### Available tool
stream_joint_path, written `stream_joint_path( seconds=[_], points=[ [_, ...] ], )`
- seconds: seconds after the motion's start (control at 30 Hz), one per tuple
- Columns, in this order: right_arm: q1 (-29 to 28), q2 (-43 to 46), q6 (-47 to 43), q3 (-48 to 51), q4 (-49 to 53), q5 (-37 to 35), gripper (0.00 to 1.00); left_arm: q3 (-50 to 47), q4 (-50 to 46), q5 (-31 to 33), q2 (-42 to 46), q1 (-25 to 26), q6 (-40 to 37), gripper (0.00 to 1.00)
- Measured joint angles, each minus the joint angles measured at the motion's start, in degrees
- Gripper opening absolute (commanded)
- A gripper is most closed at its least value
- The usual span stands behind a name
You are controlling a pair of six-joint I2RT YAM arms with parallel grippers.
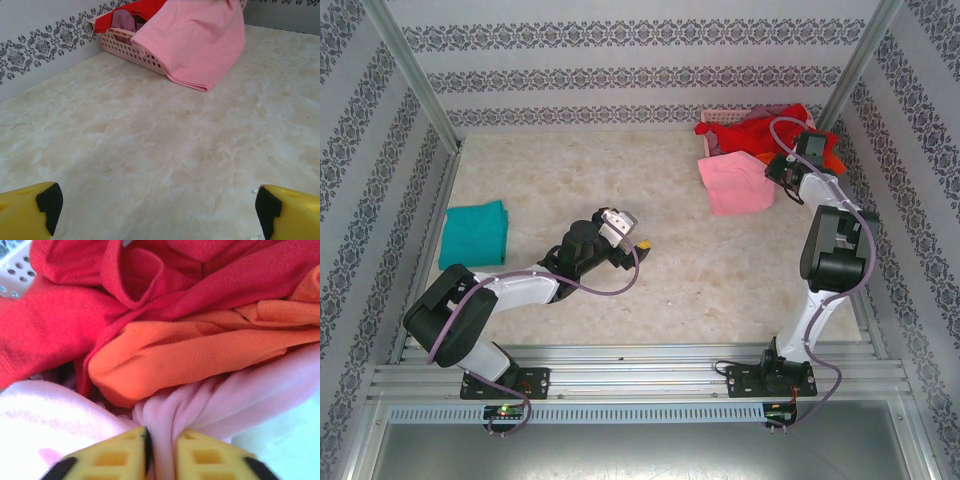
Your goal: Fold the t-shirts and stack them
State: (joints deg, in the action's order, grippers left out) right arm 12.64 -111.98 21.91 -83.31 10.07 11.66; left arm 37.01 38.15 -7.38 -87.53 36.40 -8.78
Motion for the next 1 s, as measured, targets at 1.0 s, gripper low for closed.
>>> stream_joint_path(
  seconds=[1.0],
  points=[
    [-0.26,16.33,7.37,1.18,-10.91,4.33,0.00,0.22,1.36,-1.49,-1.92,0.00,0.00,1.00]
  ],
)
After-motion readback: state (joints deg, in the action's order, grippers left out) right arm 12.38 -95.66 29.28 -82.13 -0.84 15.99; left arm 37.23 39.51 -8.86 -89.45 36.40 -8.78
